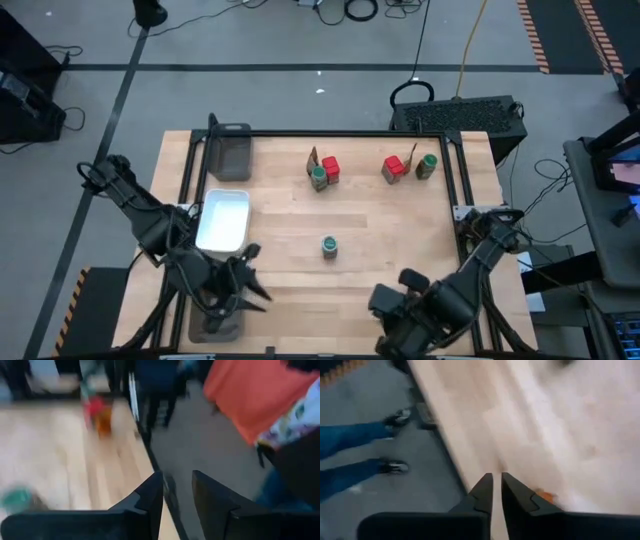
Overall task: Sort spices by type
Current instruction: Put the orange seasoning bag into the bottom black bin
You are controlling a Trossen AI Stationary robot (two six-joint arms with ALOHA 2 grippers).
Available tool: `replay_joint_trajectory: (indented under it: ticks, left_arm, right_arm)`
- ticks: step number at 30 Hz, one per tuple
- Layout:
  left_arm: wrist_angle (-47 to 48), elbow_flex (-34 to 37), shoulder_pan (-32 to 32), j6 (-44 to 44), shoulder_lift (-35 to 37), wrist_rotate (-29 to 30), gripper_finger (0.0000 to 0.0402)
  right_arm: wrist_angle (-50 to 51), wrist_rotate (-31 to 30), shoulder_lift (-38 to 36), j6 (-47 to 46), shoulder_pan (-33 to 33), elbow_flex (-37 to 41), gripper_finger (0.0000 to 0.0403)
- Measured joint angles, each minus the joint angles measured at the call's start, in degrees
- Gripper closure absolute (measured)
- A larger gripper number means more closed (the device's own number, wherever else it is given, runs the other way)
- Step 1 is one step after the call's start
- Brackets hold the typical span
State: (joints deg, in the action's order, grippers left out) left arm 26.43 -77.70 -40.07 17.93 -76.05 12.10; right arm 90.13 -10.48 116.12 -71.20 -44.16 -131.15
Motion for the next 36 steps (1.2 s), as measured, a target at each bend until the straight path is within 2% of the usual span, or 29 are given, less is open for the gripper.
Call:
replay_joint_trajectory:
  ticks: [4,10,16,20,24,28,31,36]
  left_arm:
    - [-3.9,5.0,3.9,0.7,2.2,2.0,0.0292]
    - [-12.7,12.7,8.1,4.1,4.8,0.2,0.0292]
    - [-12.6,13.1,11.0,0.0,4.9,-4.6,0.0292]
    - [-8.3,13.1,15.2,-3.2,6.2,-7.8,0.0292]
    - [-3.2,13.1,19.4,-6.6,6.6,-11.4,0.0282]
    - [-0.8,13.1,21.6,-11.9,6.1,-15.0,0.0248]
    - [-0.2,13.1,22.6,-16.8,4.8,-15.3,0.0215]
    - [-2.7,13.1,23.5,-21.2,2.4,-15.4,0.0172]
  right_arm:
    - [0.0,-0.5,-0.6,-6.6,-1.8,1.0,0.0336]
    - [-0.2,2.0,-0.7,-13.1,-3.7,6.1,0.0259]
    - [-0.2,8.0,-0.7,-18.6,-7.2,16.2,0.0187]
    - [-2.2,10.6,-0.7,-23.2,-9.1,19.9,0.0153]
    - [-2.5,10.6,-0.7,-27.3,-10.1,21.0,0.0136]
    - [-1.8,7.6,-0.7,-30.4,-10.1,21.6,0.0133]
    - [-0.4,4.4,-0.7,-32.0,-10.1,21.6,0.0136]
    - [-0.1,4.4,-0.1,-32.8,-9.9,21.6,0.0143]
